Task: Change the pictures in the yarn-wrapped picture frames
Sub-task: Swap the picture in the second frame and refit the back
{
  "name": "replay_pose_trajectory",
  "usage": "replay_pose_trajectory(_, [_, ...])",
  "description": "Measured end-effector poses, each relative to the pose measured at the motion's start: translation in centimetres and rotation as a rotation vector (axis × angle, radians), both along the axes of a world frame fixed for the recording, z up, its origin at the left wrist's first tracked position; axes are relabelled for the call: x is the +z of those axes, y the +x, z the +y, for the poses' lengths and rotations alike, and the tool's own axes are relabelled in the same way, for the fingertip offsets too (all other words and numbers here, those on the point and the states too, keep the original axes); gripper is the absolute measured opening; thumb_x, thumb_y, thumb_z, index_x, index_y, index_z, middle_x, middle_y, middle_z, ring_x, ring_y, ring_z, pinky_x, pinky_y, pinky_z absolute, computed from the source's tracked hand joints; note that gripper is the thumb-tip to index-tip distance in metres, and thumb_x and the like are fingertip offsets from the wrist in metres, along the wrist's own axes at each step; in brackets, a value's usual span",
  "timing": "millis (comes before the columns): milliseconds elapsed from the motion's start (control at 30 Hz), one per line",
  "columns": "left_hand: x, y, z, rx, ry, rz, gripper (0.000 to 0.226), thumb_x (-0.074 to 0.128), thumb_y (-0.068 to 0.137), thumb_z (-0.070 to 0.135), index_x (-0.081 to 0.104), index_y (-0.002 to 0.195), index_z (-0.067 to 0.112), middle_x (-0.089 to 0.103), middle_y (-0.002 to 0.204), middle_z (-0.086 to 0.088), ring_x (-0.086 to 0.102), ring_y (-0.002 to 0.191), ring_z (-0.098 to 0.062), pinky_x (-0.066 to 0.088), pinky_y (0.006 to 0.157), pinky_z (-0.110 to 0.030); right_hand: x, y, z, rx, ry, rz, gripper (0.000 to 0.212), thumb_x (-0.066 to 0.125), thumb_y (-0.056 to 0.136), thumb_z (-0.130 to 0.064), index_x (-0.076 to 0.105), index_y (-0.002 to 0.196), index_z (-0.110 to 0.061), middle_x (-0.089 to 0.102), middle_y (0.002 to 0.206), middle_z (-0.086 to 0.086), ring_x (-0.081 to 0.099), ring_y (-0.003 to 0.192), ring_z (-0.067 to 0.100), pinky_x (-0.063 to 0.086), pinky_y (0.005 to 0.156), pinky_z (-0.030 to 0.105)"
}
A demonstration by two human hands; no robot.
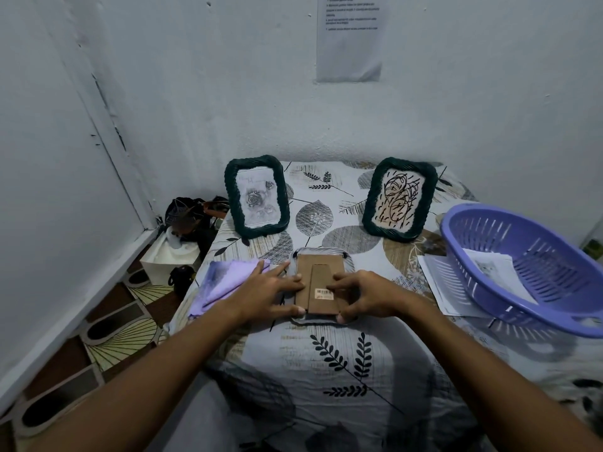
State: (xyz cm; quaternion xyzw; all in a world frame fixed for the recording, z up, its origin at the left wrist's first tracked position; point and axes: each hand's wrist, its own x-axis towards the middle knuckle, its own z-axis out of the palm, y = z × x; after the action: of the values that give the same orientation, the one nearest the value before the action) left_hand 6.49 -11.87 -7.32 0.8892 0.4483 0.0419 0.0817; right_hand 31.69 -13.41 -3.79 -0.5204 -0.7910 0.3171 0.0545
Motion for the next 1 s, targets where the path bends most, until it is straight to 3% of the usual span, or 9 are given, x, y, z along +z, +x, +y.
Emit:
replay_pose_trajectory(333, [0.2,0.1,-0.1,0.019,-0.079,0.031,0.109,0.011,0.061,0.094,0.037,0.146,0.031,0.025,0.156,0.012,-0.005,0.148,-0.013,-0.009,0.118,-0.051,-0.3,0.0,-0.1,0.002,0.017,-0.023,0.075,0.079,0.074,-0.028,0.045,0.141,-0.021,0.027,0.156,0.004,0.039,0.134,0.024,0.031,0.104,0.028])
replay_pose_trajectory(533, [0.6,0.3,-0.2,0.051,-0.073,0.047,0.055,0.039,0.096,0.055,0.038,0.146,0.031,0.025,0.155,0.012,-0.008,0.147,-0.011,-0.015,0.115,-0.045,-0.2,0.1,-0.1,0.028,-0.003,-0.027,0.069,0.074,0.080,-0.024,0.044,0.142,-0.017,0.028,0.155,0.004,0.039,0.134,0.023,0.028,0.100,0.021])
replay_pose_trajectory(667, [0.8,0.4,-0.4,0.054,-0.077,0.048,0.053,0.041,0.097,0.052,0.038,0.146,0.030,0.025,0.155,0.012,-0.007,0.147,-0.010,-0.013,0.115,-0.045,-0.1,0.2,0.2,0.001,-0.008,0.006,0.055,0.066,0.085,-0.013,0.052,0.137,-0.016,0.032,0.154,0.004,0.038,0.135,0.019,0.025,0.102,0.020])
replay_pose_trajectory(767, [1.1,0.6,-0.2,0.059,-0.086,0.068,0.053,0.043,0.096,0.052,0.039,0.145,0.030,0.027,0.155,0.013,-0.006,0.148,-0.011,-0.009,0.117,-0.048,0.1,0.3,0.6,-0.032,0.016,0.027,0.050,0.065,0.084,-0.007,0.057,0.132,-0.016,0.041,0.149,0.004,0.046,0.129,0.019,0.033,0.106,0.029])
replay_pose_trajectory(1000, [1.9,1.1,-0.2,0.054,-0.092,0.123,0.055,0.046,0.094,0.054,0.041,0.143,0.030,0.028,0.154,0.012,0.001,0.148,-0.014,-0.005,0.116,-0.051,-0.4,0.7,1.4,-0.029,0.066,-0.021,0.047,0.070,0.083,-0.013,0.059,0.129,-0.015,0.039,0.151,-0.001,0.043,0.131,0.021,0.034,0.100,0.029])
